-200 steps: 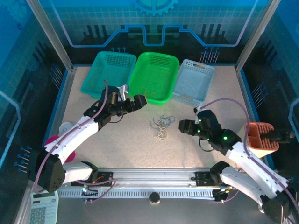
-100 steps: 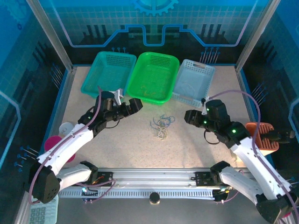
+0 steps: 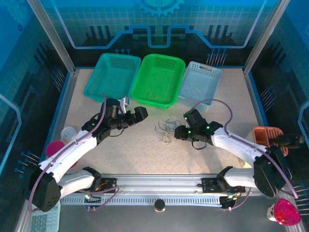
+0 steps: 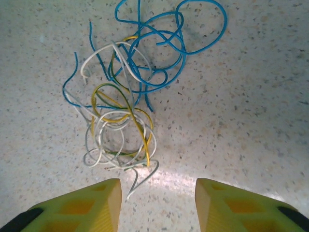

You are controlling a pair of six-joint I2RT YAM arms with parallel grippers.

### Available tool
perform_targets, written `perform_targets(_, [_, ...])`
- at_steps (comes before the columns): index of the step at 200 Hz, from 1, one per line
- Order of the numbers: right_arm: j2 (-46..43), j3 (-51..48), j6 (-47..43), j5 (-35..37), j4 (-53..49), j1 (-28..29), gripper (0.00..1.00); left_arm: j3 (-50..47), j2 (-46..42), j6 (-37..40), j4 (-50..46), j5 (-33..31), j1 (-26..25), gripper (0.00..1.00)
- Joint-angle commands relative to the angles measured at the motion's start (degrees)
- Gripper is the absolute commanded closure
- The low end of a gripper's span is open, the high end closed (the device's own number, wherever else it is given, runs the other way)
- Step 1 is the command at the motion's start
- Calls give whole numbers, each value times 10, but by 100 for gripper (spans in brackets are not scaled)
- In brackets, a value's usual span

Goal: Untangle the cables

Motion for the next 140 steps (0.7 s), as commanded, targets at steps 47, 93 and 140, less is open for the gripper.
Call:
perform_targets(47, [119,81,-45,71,28,-36,67,-1,2,-1,-9,3,-10,1])
perform_targets(93, [202,147,-56,92,11,-56,68,-1,-3,-1,-13,-5,-14,1])
perform_targets(140, [282,191,-54,112,-4,-59,69,1,-6,-1,-14,-9,-16,1])
